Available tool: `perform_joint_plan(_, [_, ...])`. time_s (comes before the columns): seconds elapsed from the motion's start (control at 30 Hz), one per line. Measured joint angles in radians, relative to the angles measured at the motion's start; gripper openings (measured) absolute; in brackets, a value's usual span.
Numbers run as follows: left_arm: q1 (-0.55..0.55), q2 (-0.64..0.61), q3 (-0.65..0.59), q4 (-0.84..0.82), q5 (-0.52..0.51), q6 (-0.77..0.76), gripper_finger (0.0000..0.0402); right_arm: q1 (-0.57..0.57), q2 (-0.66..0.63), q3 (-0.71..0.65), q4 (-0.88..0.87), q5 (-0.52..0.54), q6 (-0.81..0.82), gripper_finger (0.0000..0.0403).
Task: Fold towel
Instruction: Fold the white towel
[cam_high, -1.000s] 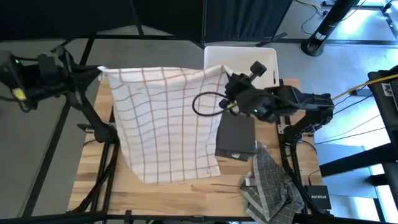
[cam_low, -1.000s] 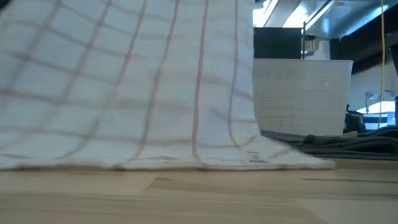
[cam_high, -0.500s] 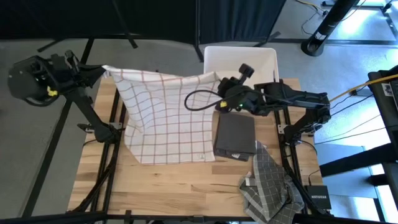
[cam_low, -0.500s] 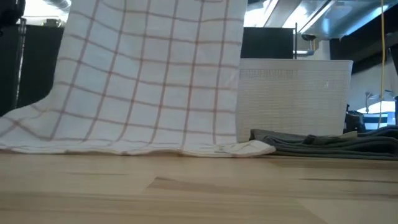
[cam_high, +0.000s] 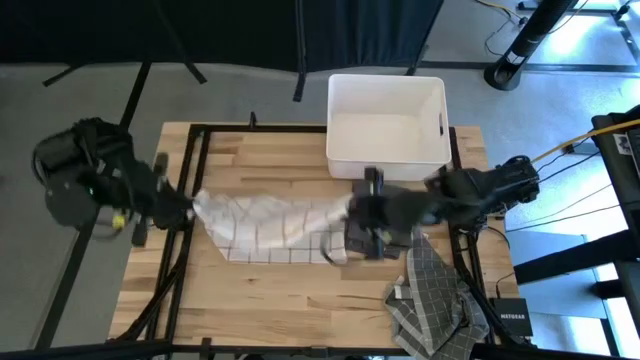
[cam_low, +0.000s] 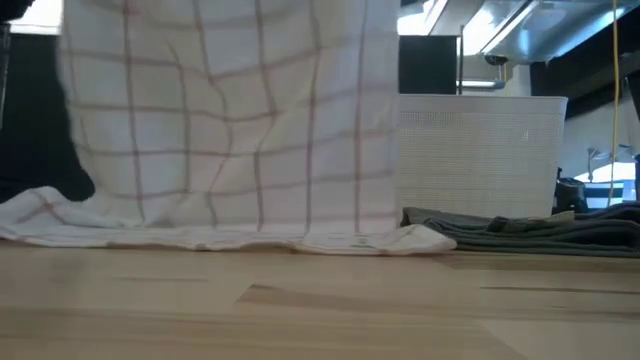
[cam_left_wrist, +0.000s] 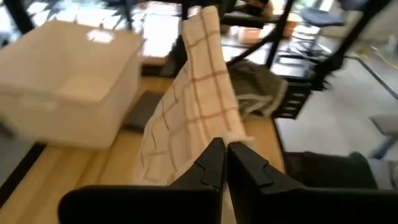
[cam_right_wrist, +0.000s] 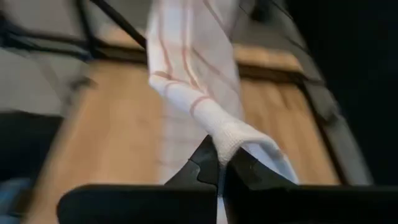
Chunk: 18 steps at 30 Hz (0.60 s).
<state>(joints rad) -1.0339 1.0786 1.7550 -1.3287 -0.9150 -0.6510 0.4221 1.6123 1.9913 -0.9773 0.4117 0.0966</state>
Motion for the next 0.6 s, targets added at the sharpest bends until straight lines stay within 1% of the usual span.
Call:
perform_joint_plan(0.07, [-0.012,0.033,0.0,0.125,-0.003,0.11,0.0005,0.057,0.0,0.024,0.079,-0.005,-0.019,0.0005])
perform_joint_plan(0.13, [-0.014,0.056,-0.001,0.283,-0.007,0.231,0.0005,0.105,0.0,0.049,0.168,-0.001,-0.045,0.0005])
perform_joint_plan(0.23, [-0.014,0.08,0.025,0.514,-0.032,0.437,0.0005,0.164,0.0,0.097,0.286,0.039,-0.131,0.0005])
perform_joint_plan(0.33, [-0.03,0.092,0.049,0.707,-0.132,0.651,0.0005,0.199,-0.001,0.136,0.409,0.116,-0.246,0.0005])
perform_joint_plan(0.47, [-0.047,0.09,0.059,0.985,-0.333,0.979,0.0005,0.22,-0.001,0.186,0.535,0.21,-0.41,0.0005])
perform_joint_plan(0.53, [-0.047,0.09,0.06,1.148,-0.384,1.161,0.0005,0.22,-0.001,0.207,0.586,0.251,-0.48,0.0005])
perform_joint_plan(0.6, [-0.046,0.091,0.059,1.308,-0.391,1.322,0.0005,0.219,-0.001,0.232,0.61,0.299,-0.537,0.0005])
